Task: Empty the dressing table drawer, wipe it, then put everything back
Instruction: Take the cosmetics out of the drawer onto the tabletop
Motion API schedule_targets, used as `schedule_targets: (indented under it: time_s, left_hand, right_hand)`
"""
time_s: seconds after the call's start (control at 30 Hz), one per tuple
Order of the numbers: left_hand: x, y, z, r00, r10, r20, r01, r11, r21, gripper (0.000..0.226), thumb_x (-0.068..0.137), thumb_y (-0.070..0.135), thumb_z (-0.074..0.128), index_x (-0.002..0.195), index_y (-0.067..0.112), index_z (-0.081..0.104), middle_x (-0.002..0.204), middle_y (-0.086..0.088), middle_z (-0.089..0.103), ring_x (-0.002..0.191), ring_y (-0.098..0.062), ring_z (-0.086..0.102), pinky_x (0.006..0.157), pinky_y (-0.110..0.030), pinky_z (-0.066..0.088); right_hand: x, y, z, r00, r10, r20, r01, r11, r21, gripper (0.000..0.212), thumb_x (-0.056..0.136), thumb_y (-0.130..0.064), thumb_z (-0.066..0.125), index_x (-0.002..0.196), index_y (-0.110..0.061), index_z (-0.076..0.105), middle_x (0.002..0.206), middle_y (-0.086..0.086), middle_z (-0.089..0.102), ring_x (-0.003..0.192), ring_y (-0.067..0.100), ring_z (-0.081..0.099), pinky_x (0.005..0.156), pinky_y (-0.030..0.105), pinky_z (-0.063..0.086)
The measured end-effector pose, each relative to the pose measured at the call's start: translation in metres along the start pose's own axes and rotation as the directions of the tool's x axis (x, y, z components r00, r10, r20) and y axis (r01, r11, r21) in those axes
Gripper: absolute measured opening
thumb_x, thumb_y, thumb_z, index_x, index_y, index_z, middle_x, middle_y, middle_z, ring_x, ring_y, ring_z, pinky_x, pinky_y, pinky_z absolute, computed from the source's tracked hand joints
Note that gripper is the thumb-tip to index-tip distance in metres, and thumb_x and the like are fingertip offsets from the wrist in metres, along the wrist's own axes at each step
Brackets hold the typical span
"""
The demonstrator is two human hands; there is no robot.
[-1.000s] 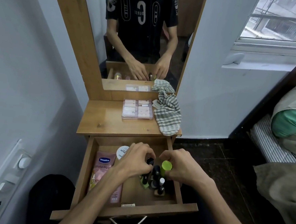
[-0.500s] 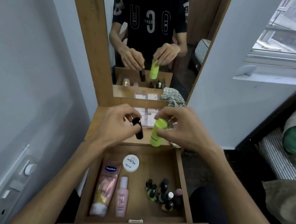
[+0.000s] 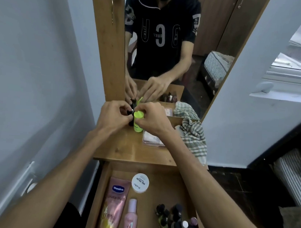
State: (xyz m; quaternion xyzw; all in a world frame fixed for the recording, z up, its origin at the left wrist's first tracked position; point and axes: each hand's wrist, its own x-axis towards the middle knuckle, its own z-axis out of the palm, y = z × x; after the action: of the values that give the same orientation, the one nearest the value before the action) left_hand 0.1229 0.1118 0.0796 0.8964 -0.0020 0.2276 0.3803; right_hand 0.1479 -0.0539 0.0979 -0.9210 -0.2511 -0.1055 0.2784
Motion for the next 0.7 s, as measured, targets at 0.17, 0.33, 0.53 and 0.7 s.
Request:
schedule_targets:
  time_s: [0.17,0.33,0.53,0.7]
  left_hand:
    - [0.004,-0.009,0.012,0.998,0.063,-0.023,-0.063,0.998,-0.001,0.016,0.073,0.010,0.083,0.089,0.014,0.082,0.091,0.002,0.080,0.077,-0.009,0.071,0.074,-0.022,0.058]
    - [-0.002,-0.014,0.018,0.980,0.192,-0.044,-0.187,0.977,0.106,0.016,0.076,0.009,0.082,0.091,0.012,0.079,0.099,-0.001,0.072,0.086,-0.016,0.067,0.075,-0.023,0.048]
    - [-0.010,-0.018,0.014,0.974,0.224,0.018,-0.223,0.957,0.186,0.030,0.080,0.013,0.078,0.109,0.012,0.072,0.118,-0.001,0.058,0.096,-0.022,0.064,0.079,-0.045,0.060]
    - [-0.041,-0.002,0.013,0.966,0.251,-0.061,-0.243,0.963,0.120,0.018,0.081,0.011,0.074,0.098,0.013,0.073,0.102,0.002,0.060,0.077,-0.016,0.062,0.068,-0.039,0.057]
  right_hand:
    - [0.005,0.011,0.011,0.997,-0.022,-0.072,0.020,0.999,-0.032,0.030,0.073,-0.016,0.075,0.102,-0.016,0.084,0.095,0.003,0.082,0.092,0.026,0.075,0.077,0.034,0.055]
    - [-0.004,0.017,0.018,0.983,-0.092,-0.160,0.091,0.996,-0.015,0.029,0.074,-0.006,0.079,0.102,-0.010,0.081,0.104,0.006,0.079,0.097,0.028,0.073,0.081,0.045,0.059]
    - [-0.024,0.019,0.007,0.975,-0.093,-0.202,0.099,0.995,0.018,0.041,0.074,-0.004,0.081,0.115,-0.010,0.079,0.113,0.007,0.078,0.105,0.028,0.072,0.088,0.045,0.059]
    - [-0.067,0.018,-0.023,0.988,-0.063,-0.141,0.074,0.995,0.073,0.020,0.079,-0.012,0.075,0.097,-0.016,0.083,0.085,-0.005,0.078,0.073,0.011,0.070,0.073,0.037,0.061]
